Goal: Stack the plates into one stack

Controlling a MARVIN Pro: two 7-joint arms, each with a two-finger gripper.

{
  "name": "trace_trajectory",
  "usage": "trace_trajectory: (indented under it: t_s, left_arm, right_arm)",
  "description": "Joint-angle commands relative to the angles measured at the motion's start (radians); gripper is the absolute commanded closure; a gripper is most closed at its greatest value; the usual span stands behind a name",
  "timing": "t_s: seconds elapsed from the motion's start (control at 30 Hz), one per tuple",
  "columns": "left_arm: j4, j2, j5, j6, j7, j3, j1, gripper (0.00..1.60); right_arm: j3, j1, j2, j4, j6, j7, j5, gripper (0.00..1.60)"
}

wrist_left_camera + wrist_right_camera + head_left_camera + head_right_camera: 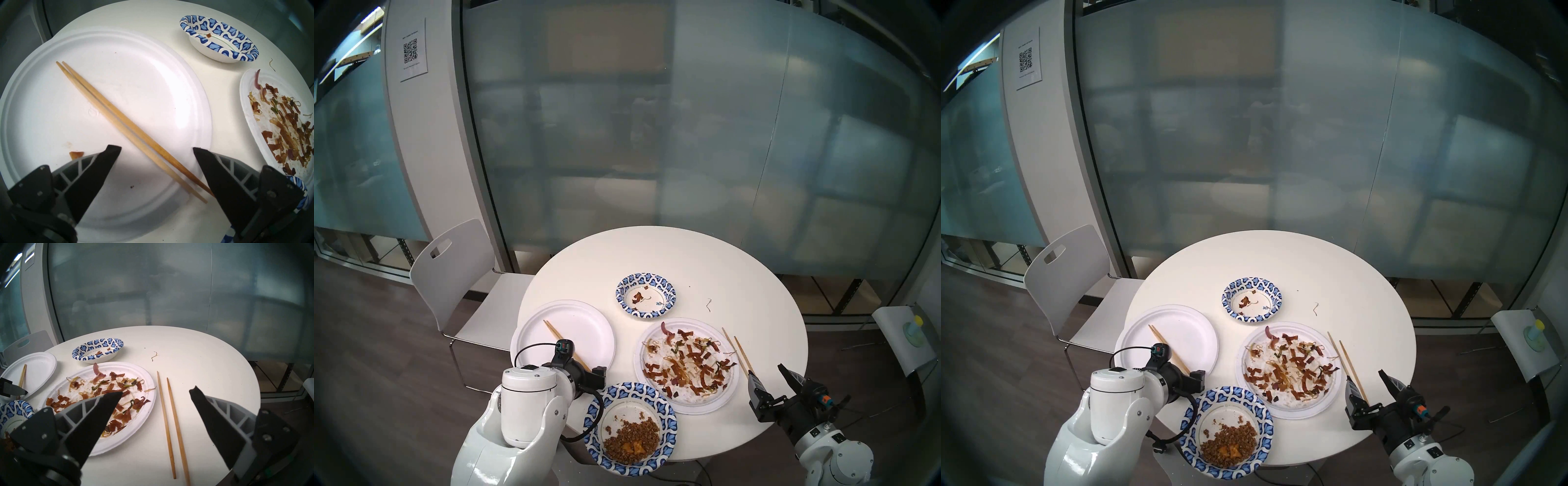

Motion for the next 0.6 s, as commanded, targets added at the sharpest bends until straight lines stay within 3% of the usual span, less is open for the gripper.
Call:
trace_trajectory:
  t_s: [0.0,0.03,0.1,0.17,0.27,0.57]
  left_arm:
    - [0.002,0.034,-0.041,-0.001,0.031,0.011,0.005,0.28]
    - [0.002,0.038,-0.047,-0.001,0.035,0.013,0.004,0.28]
    - [0.001,0.046,-0.061,-0.001,0.045,0.018,0.003,0.54]
    - [-0.003,0.053,-0.076,-0.001,0.057,0.023,0.002,0.65]
    - [-0.009,0.065,-0.1,-0.001,0.072,0.032,0.001,0.7]
    - [-0.021,0.089,-0.182,-0.001,0.143,0.051,-0.017,0.6]
  right_arm:
    - [0.002,0.012,0.0,-0.015,0.001,-0.001,0.007,0.05]
    - [0.002,0.012,0.0,-0.015,0.0,0.0,0.007,0.06]
    - [0.002,0.013,-0.001,-0.016,0.0,0.0,0.007,0.04]
    - [0.002,0.013,-0.002,-0.017,0.0,0.001,0.006,0.04]
    - [0.003,0.014,-0.004,-0.018,0.002,0.001,0.007,0.04]
    - [0.006,0.019,-0.007,-0.015,0.0,0.006,0.007,0.04]
